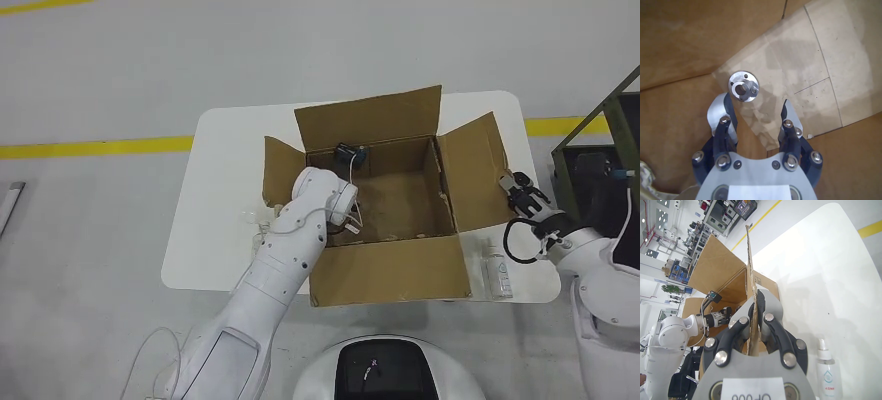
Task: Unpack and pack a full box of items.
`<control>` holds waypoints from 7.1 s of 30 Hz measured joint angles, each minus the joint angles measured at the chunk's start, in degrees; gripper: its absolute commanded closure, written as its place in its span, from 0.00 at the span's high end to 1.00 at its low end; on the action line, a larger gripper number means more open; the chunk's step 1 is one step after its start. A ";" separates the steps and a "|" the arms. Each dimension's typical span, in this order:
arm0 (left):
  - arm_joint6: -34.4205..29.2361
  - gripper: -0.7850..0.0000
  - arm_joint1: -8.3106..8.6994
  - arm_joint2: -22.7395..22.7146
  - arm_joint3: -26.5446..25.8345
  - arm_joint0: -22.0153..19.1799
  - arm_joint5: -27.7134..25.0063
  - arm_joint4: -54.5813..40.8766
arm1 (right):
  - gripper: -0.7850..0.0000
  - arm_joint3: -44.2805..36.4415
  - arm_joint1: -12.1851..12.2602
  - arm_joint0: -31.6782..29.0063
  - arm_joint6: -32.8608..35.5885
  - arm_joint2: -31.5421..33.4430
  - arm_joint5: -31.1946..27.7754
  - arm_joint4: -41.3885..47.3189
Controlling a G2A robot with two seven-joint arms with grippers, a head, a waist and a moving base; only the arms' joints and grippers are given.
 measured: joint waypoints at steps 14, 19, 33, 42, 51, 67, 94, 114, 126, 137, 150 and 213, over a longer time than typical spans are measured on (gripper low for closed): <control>3.19 0.48 -0.55 -1.43 3.56 0.45 1.91 -0.86 | 0.00 -0.05 0.97 -0.30 -0.90 -0.55 0.07 -0.25; 4.56 0.49 -0.96 -1.38 5.34 -0.24 2.12 -0.74 | 0.00 -0.02 1.30 -0.32 -1.08 -0.66 0.27 -0.19; 6.50 0.48 -2.42 -1.12 10.25 -2.58 0.87 -2.45 | 0.00 0.22 2.15 -0.21 -1.67 -1.13 1.00 -0.18; 5.90 0.42 -3.28 -0.91 12.00 -3.54 -1.55 -4.39 | 0.00 0.52 2.64 0.44 -2.05 -1.84 1.57 0.13; 2.66 0.64 -3.84 -1.18 9.35 -4.03 -4.60 -7.29 | 0.00 0.81 3.12 0.86 -2.37 -2.36 1.90 0.39; 7.37 0.90 -3.48 -2.33 10.93 -3.55 -0.54 -3.36 | 0.00 0.53 3.94 0.47 -3.11 -2.71 2.10 0.89; 5.93 0.96 -5.34 -2.39 13.80 -5.22 -8.07 -10.61 | 0.00 0.37 5.20 0.25 -3.66 -3.20 2.55 1.72; 12.87 0.87 -4.79 -3.76 16.68 -5.02 -5.25 -7.35 | 0.00 -0.09 5.99 -0.07 -4.61 -3.50 3.07 2.27; 9.55 0.86 -5.87 -2.88 19.05 -6.32 -6.70 -9.21 | 0.00 0.35 6.43 0.18 -5.00 -3.97 3.19 2.62; 8.35 0.87 -6.57 -1.84 18.79 -6.18 -9.30 -9.94 | 0.00 0.65 6.84 0.41 -5.13 -4.11 3.09 3.06; 7.31 1.00 -6.46 -1.61 15.11 -5.60 -9.43 -8.97 | 0.00 0.85 7.28 0.49 -5.37 -4.49 3.14 3.52; -2.28 1.00 0.56 -17.81 -33.50 5.43 -4.29 3.47 | 1.00 -10.94 9.46 4.33 -8.48 -4.98 2.32 -0.44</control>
